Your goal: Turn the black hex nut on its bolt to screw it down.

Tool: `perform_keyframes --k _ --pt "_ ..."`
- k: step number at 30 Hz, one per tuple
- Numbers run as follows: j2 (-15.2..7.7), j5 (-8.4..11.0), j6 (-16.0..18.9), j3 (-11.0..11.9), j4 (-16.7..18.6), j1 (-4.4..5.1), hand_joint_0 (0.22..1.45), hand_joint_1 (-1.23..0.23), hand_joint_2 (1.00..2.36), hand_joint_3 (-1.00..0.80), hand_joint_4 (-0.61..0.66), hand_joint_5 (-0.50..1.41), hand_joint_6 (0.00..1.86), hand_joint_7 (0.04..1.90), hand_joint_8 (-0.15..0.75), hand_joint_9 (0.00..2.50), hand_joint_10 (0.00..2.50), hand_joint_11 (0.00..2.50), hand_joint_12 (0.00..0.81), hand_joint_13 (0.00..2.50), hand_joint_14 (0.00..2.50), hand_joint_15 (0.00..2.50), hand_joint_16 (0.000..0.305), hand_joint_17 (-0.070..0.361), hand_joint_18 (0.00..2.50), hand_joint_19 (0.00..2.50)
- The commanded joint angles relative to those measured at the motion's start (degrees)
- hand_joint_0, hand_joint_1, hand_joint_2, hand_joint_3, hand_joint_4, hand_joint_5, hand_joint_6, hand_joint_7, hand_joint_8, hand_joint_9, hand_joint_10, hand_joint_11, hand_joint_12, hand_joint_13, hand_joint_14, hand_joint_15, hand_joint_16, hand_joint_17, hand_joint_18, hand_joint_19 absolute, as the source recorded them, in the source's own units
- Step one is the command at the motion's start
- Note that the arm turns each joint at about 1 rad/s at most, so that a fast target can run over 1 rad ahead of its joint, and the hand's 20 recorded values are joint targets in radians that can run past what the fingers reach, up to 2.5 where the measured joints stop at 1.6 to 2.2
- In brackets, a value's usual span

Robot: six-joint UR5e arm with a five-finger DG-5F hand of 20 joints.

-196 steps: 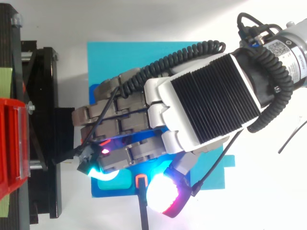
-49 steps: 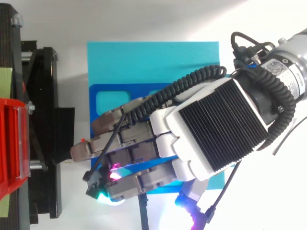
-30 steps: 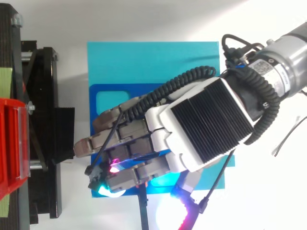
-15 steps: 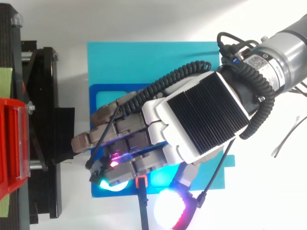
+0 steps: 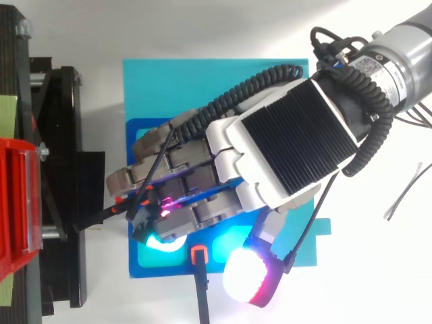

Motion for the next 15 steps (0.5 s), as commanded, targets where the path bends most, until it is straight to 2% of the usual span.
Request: perform_keyframes --k 1,11,15 --pt "0.0 -0.39 0.0 0.0 0.2 -0.43 0.52 -0.3 1.0 -0.5 0.23 -0.01 0.5 1.24 0.294 0.88 0.01 0.35 0.32 0.51 0.01 0.17 0.053 0.12 0.44 0.56" --pt "0.0 -1.53 0.0 0.1 0.3 -1.31 0.52 -0.3 1.0 -0.5 0.23 -0.01 0.5 1.22 0.293 0.87 0.01 0.34 0.319 0.51 0.01 0.18 0.053 0.12 0.44 0.56" --pt "0.0 -2.76 0.0 0.1 0.4 -2.1 0.53 -0.3 1.0 -0.5 0.24 -0.02 0.5 1.21 0.292 0.87 0.01 0.35 0.317 0.51 0.01 0.17 0.053 0.119 0.44 0.56"
